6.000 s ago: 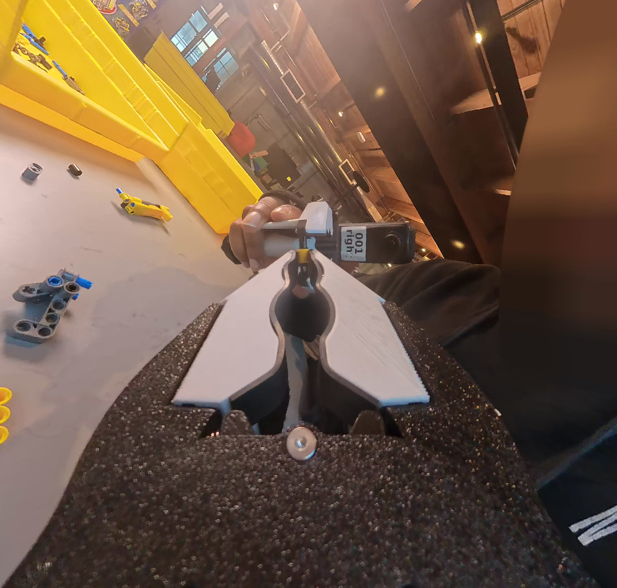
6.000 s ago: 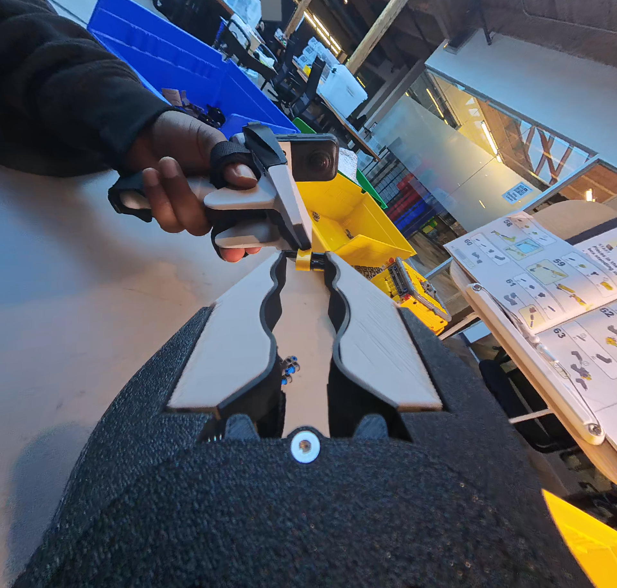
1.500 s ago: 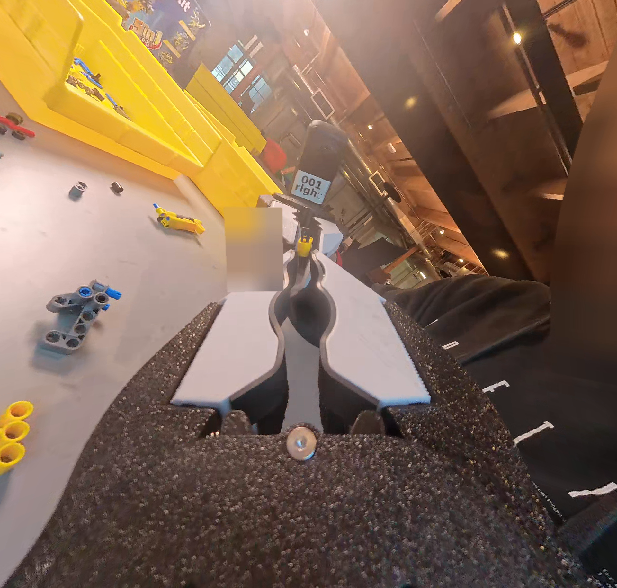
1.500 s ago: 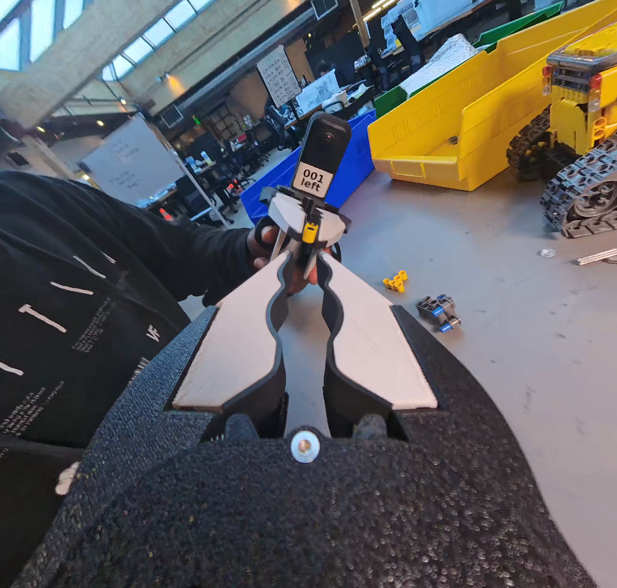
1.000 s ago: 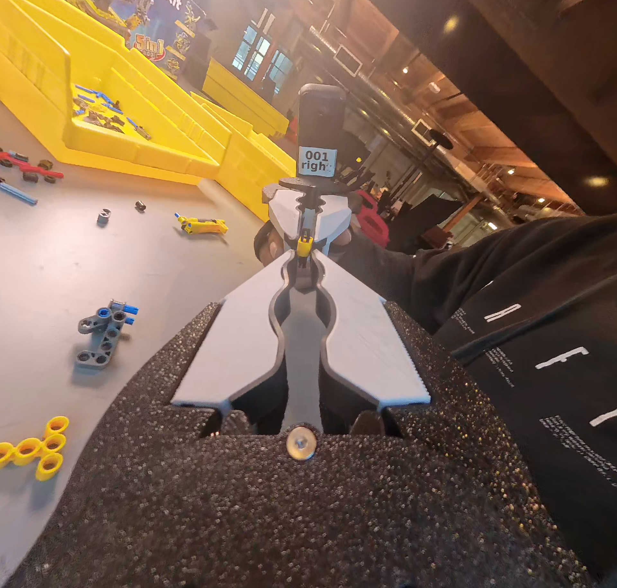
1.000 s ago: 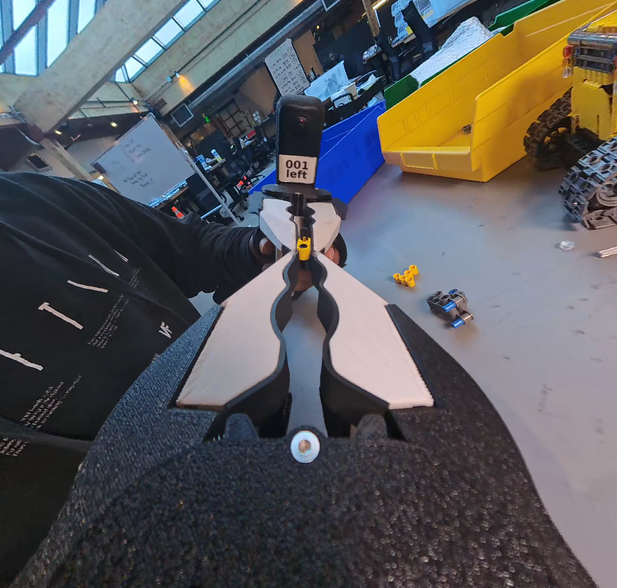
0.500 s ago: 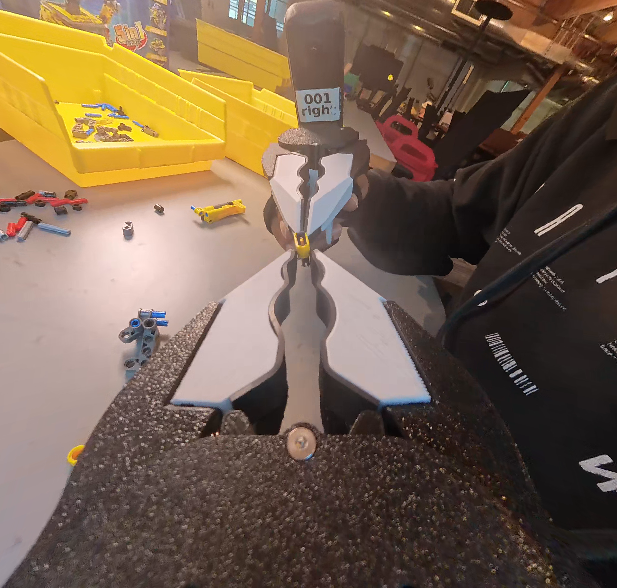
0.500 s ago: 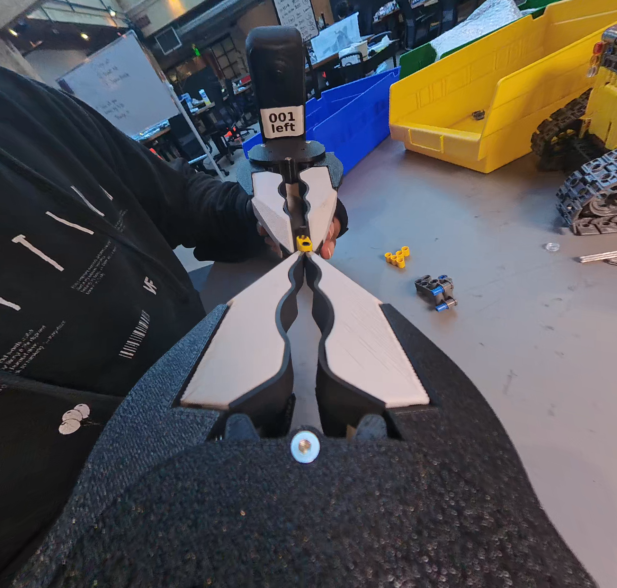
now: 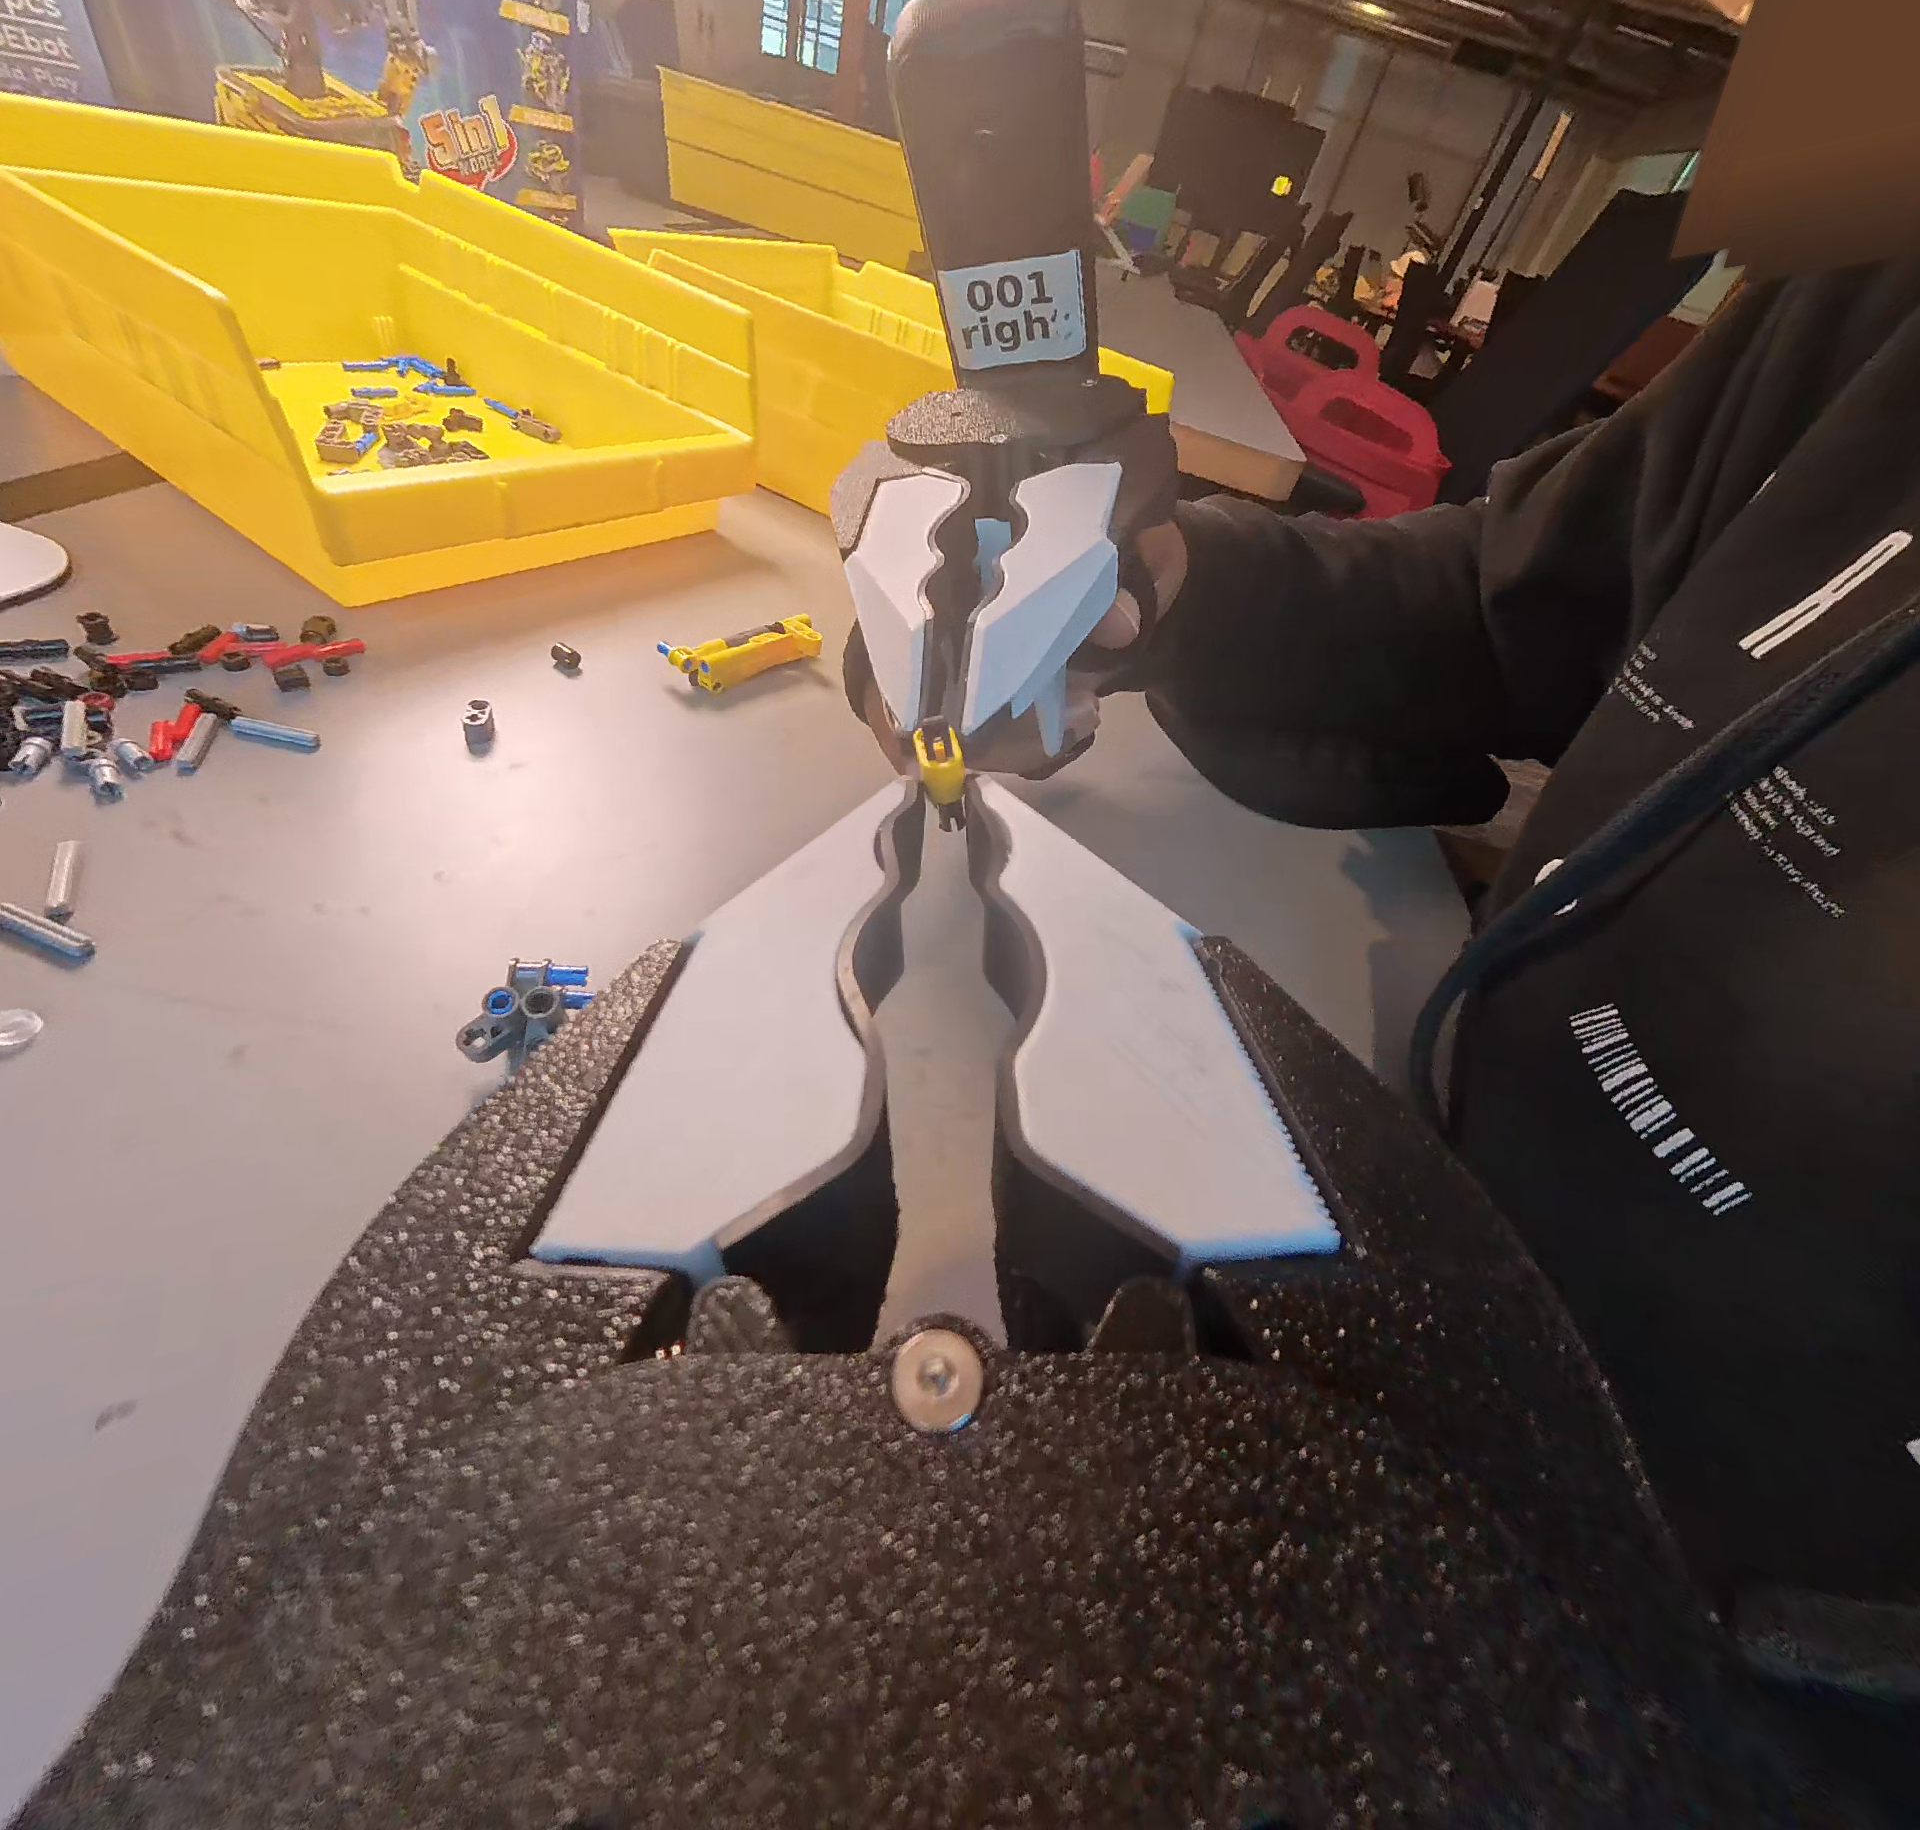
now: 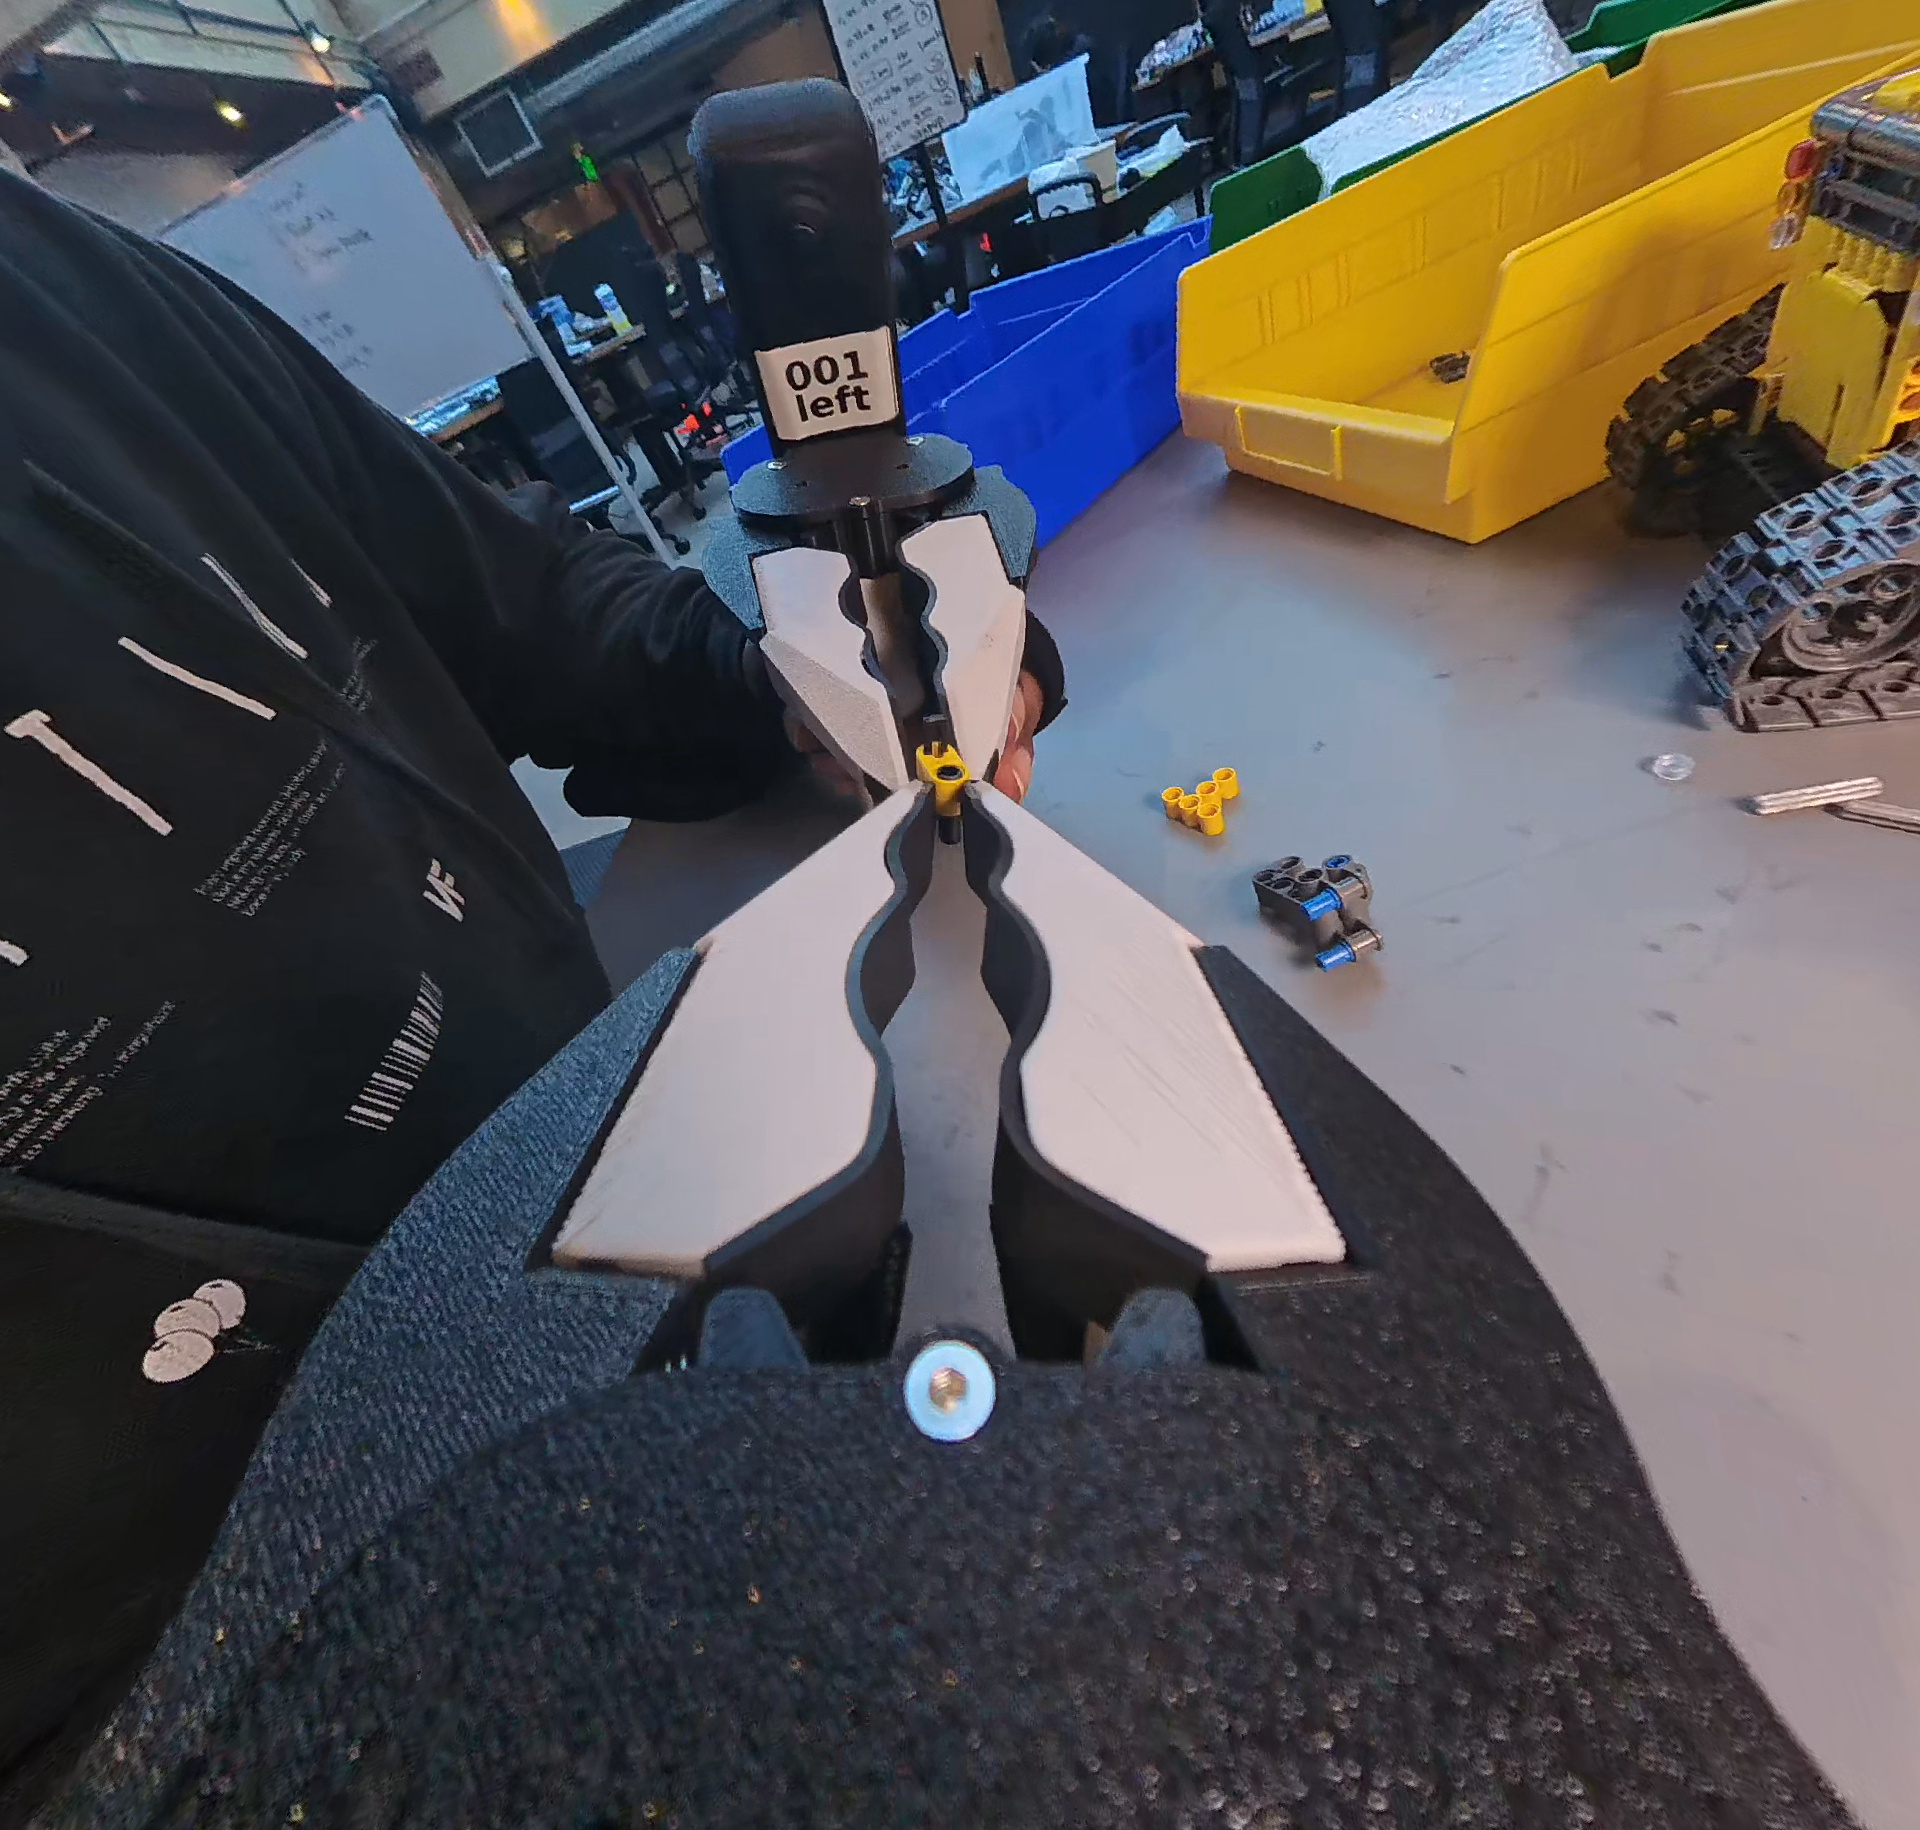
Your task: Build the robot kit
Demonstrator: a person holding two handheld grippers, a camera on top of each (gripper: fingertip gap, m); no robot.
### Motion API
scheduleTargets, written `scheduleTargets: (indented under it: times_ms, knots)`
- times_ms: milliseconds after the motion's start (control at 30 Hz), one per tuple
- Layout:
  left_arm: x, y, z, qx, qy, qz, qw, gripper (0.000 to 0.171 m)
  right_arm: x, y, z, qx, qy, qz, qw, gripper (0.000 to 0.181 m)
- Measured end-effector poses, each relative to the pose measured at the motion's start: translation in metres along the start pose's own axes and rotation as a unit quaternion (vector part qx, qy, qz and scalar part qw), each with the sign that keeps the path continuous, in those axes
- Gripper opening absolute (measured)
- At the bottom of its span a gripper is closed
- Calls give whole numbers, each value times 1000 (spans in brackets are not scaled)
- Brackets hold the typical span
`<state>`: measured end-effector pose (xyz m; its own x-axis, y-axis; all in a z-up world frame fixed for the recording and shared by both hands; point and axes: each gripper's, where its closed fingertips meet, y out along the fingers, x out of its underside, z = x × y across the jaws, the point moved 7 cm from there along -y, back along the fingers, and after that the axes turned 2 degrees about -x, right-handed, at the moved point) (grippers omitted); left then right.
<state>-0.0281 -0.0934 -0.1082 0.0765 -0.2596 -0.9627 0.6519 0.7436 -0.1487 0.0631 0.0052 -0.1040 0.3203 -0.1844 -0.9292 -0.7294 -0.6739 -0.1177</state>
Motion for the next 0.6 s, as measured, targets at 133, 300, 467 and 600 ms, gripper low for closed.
scheduleTargets:
  times_ms: [133, 300, 467, 600]
  knots:
    - [0, 1, 5, 4, 23, -2, 1000, 6, 2, 2, -3, -12, -5, -7, 1000, 11]
    - [0, 1, 7, -4, 44, -8, 999, 6, 1, 2, -6, 0, -39, -18, 999, 7]
    - [0, -3, -1, -22, 37, -4, 999, 10, -3, -5, 2, 8, 2, 16, 1000, 7]
    - [-1, -10, -10, -41, 25, -2, 999, 16, -8, -15, 8, 17, 19, 49, 998, 7]
